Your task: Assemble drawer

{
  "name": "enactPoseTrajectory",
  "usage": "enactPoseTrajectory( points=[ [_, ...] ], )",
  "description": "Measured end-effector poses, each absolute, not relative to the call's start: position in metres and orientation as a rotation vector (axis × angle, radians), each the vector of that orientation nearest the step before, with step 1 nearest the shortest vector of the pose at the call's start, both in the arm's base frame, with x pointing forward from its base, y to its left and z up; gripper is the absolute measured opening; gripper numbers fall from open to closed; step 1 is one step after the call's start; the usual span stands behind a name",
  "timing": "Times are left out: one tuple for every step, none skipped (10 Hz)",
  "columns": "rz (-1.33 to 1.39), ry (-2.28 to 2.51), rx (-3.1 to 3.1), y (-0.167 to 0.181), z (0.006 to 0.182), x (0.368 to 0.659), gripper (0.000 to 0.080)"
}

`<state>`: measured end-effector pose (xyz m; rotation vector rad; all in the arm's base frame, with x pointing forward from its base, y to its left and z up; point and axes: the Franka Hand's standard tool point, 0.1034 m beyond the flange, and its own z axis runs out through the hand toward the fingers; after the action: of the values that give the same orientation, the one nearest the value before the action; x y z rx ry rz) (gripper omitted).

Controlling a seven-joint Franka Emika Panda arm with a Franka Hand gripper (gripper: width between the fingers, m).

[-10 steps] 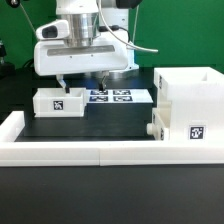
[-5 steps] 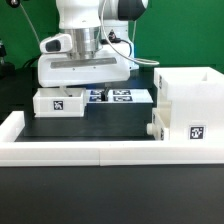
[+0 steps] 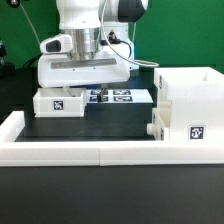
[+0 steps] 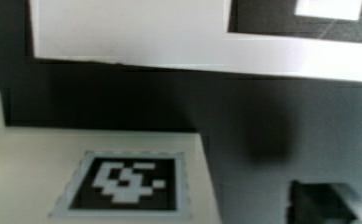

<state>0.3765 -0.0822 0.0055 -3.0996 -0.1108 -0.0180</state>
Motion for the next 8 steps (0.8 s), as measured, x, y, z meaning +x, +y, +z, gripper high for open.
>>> enactPoseTrajectory(
  points=[
    [-0.018,-0.111,-3.1,-0.0822,0.0055,0.3765,0.0405],
    [-0.018,-0.111,-3.1,-0.0822,0.0055,0.3765,0.0238],
    [-0.018,-0.111,-3.1,-0.0822,0.0055,0.3765,0.0078],
    [-0.02,-0.114,-3.1,-0.0823,0.0058,0.3772,0.0078],
    [-0.021,-0.114,-3.1,-0.0823,0.0059,0.3774,0.0043],
    [-0.021,-0.114,-3.1,-0.0824,0.0059,0.3775,0.0043],
    [-0.021,-0.114,-3.1,-0.0824,0.0059,0.3775,0.0043],
    [-0.021,-0.114,-3.1,-0.0824,0.0059,0.3775,0.0043]
  ],
)
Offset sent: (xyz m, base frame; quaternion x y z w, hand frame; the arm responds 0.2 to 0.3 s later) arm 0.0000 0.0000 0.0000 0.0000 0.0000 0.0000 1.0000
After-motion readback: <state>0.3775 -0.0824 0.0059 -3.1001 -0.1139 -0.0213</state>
